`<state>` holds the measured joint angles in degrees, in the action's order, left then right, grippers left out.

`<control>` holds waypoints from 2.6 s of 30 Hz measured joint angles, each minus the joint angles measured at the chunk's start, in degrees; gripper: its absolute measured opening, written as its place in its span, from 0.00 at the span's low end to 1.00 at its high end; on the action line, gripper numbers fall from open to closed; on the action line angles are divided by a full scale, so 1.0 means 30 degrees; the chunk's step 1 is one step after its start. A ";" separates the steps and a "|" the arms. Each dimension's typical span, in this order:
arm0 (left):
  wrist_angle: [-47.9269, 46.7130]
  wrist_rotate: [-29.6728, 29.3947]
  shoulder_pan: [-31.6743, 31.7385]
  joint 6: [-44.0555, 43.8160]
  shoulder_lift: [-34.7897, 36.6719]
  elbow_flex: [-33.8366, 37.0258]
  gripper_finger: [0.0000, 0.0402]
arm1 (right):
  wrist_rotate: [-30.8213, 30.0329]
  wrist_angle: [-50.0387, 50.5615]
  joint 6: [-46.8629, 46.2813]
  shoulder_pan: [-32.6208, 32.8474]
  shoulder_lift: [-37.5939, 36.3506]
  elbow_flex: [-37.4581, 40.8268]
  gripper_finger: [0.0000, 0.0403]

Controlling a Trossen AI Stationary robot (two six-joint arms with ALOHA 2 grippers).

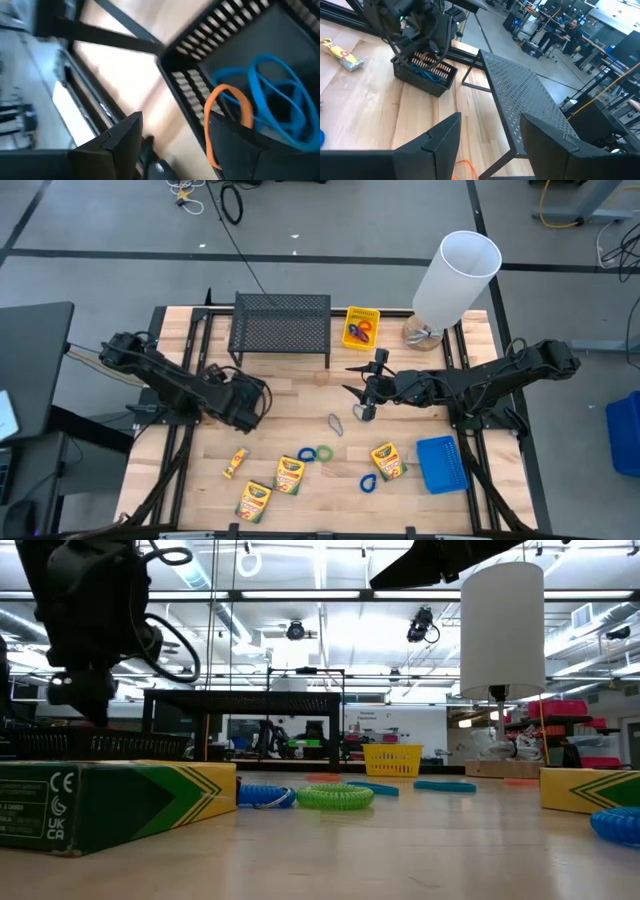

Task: Pick & Place Office Desk Supplies
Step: Put the bottom orange rubber band into the black bin, then put the bottom blue rubber band into the black bin

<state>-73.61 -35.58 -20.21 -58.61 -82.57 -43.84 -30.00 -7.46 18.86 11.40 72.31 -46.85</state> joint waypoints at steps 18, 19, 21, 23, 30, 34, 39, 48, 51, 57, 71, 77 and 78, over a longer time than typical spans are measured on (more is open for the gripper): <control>0.4117 0.0939 0.1169 0.5229 0.4546 -0.0252 0.58 | 0.0011 0.0207 -0.0200 0.0000 0.0005 0.0000 0.53; 0.4115 0.0656 0.1251 0.5162 0.4699 -0.0252 0.58 | 0.0044 0.0223 -0.0202 0.0000 0.0007 0.0000 0.53; 0.4123 0.0214 0.1286 0.5199 0.4943 -0.0252 0.58 | 0.0080 0.0296 -0.0207 0.0000 0.0007 0.0001 0.53; 0.4243 0.0245 0.1263 0.5851 0.5102 -0.0252 0.58 | 0.0086 0.0299 -0.0207 0.0000 0.0007 0.0001 0.53; 0.5444 0.1692 0.1246 0.5524 0.5101 -0.0252 0.58 | 0.0153 0.0335 -0.0207 0.0000 0.0007 0.0007 0.53; 0.5911 0.3042 0.1254 0.5281 0.5101 -0.0252 0.64 | 0.0153 0.0424 -0.0229 0.0000 0.0007 0.0004 0.53; 0.5953 0.4172 0.1283 0.5437 0.5020 -0.0252 0.79 | 0.0153 0.0761 -0.0502 0.0000 0.0007 0.0007 0.53; 0.3937 0.3442 0.1647 0.4875 0.5021 -0.0252 0.97 | 0.0156 0.0955 -0.0688 0.0000 0.0007 0.0007 0.53; 0.4888 0.3048 0.1638 0.5596 0.5021 -0.0252 0.97 | 0.0246 0.1054 -0.0839 0.0000 0.0007 0.0007 0.53; 1.0737 0.2820 0.1230 0.8867 0.5021 -0.0252 0.97 | 0.3000 0.1744 -0.2222 -0.0563 0.0118 0.0007 0.53; 2.7834 0.4498 0.1865 1.6031 0.5095 0.5544 0.97 | 0.5257 0.2730 -0.4840 -0.2192 0.2557 0.0029 0.53; 3.4023 0.2935 0.2019 1.8284 0.5314 0.8440 0.97 | 0.6951 0.2674 -0.6274 -0.2612 0.2687 0.0020 0.53; 3.5280 0.2735 0.2019 1.8701 0.5334 0.8862 0.97 | 0.7251 0.2491 -0.6518 -0.2645 0.2930 0.0000 0.53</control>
<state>32.23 -27.38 -14.15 -2.51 -66.57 -17.26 -8.25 0.01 -0.69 3.46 81.11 -46.85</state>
